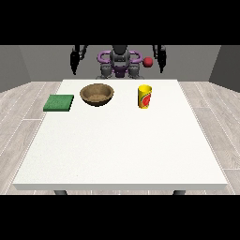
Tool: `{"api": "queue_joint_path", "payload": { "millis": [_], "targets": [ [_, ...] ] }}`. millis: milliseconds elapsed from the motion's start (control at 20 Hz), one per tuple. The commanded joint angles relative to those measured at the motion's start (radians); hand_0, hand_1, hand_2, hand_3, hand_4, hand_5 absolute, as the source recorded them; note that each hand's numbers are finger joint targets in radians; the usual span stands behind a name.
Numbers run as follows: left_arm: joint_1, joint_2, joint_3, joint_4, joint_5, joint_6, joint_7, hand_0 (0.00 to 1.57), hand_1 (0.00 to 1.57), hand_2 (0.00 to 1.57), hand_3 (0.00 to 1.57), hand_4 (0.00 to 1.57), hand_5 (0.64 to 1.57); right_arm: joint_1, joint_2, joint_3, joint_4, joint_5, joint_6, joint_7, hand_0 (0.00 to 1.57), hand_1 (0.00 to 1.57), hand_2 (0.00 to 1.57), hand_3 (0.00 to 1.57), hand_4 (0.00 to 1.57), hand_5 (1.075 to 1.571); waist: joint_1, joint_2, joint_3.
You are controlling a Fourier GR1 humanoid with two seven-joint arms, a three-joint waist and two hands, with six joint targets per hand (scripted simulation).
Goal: Pick the cup and pour the ball into the bowl, then pick the bowl and place it on the pad
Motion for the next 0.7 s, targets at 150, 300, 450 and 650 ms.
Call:
{"api": "queue_joint_path", "payload": {
  "millis": [150, 300, 450, 650],
  "targets": [
    [-0.006, 0.040, 0.016, -0.083, 0.006, -0.003, 0.084, 0.00, 0.00, 0.00, 0.00, 0.00, 1.535, -0.019, -0.037, -0.013, -0.094, -0.012, 0.009, 0.072, 0.00, 0.00, 0.00, 0.00, 0.62, 1.559, 0.005, -0.217, -0.0002],
    [-0.009, -0.100, -0.114, -0.164, 0.109, 0.049, 0.270, 0.00, 0.00, 0.00, 0.00, 0.00, 1.535, -0.010, -0.013, -0.084, -0.088, -0.127, 0.018, 0.120, 0.00, 0.00, 0.00, 0.00, 0.62, 1.559, -0.002, -0.266, 0.0021],
    [-0.060, -0.103, -0.145, -0.255, 0.077, 0.160, 0.430, 0.00, 0.00, 0.00, 0.00, 0.00, 1.536, 0.031, 0.001, -0.064, -0.133, -0.115, -0.003, 0.168, 0.00, 0.00, 0.00, 0.00, 0.61, 1.561, 0.001, -0.279, 0.0002],
    [-0.084, -0.105, -0.124, -0.287, 0.043, 0.196, 0.374, 0.00, 0.00, 0.00, 0.00, 0.00, 1.536, -0.035, -0.034, -0.108, -0.253, -0.185, 0.013, 0.249, 0.00, 0.00, 0.00, 0.00, 0.55, 1.563, -0.013, -0.147, -0.0009]
  ]
}}
